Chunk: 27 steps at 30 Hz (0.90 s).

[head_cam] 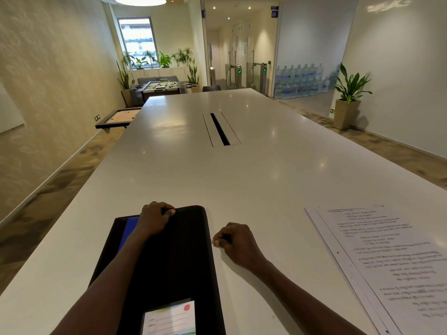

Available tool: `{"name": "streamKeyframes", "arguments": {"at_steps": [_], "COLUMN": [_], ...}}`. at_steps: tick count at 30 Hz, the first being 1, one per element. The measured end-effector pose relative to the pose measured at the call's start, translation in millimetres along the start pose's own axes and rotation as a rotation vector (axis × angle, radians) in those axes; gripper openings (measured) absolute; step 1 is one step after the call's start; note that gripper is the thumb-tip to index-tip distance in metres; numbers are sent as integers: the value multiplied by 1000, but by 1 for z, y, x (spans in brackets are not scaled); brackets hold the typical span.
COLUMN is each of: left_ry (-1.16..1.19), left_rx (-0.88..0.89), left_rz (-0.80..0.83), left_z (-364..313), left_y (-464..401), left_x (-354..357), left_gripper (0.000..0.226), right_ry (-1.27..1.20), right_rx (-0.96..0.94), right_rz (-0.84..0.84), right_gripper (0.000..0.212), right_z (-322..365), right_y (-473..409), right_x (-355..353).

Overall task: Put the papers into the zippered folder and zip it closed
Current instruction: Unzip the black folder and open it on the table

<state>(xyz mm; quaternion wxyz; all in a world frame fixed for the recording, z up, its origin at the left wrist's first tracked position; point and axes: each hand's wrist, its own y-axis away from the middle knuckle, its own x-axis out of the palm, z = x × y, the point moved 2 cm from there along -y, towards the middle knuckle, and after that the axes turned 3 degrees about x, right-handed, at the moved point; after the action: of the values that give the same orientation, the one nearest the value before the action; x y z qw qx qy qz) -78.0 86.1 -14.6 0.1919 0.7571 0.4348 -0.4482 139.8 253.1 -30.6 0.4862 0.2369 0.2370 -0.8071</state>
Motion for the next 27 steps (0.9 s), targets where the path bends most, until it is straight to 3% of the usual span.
{"name": "streamKeyframes", "arguments": {"at_steps": [2, 5, 9, 13, 23, 27], "left_ry": [-19, -145, -234, -329, -321, -313], "left_rx": [-35, -123, -367, -359, -214, -223], "left_rz": [-101, -167, 66, 78, 42, 38], "left_z": [-13, -51, -101, -118, -125, -126], "left_y": [9, 32, 62, 72, 72, 78], "left_x": [1, 9, 33, 37, 21, 22], "left_gripper": [25, 53, 87, 69, 47, 52], "right_ry": [9, 21, 37, 61, 41, 20], "right_rx": [-5, -2, 4, -2, -27, -43], "right_rz": [-8, -15, -34, -36, -17, -16], "right_gripper": [11, 10, 15, 15, 19, 20], "right_z": [1, 5, 8, 10, 11, 12], "right_y": [3, 4, 5, 7, 25, 39], "right_x": [1, 0, 0, 0, -5, -6]}}
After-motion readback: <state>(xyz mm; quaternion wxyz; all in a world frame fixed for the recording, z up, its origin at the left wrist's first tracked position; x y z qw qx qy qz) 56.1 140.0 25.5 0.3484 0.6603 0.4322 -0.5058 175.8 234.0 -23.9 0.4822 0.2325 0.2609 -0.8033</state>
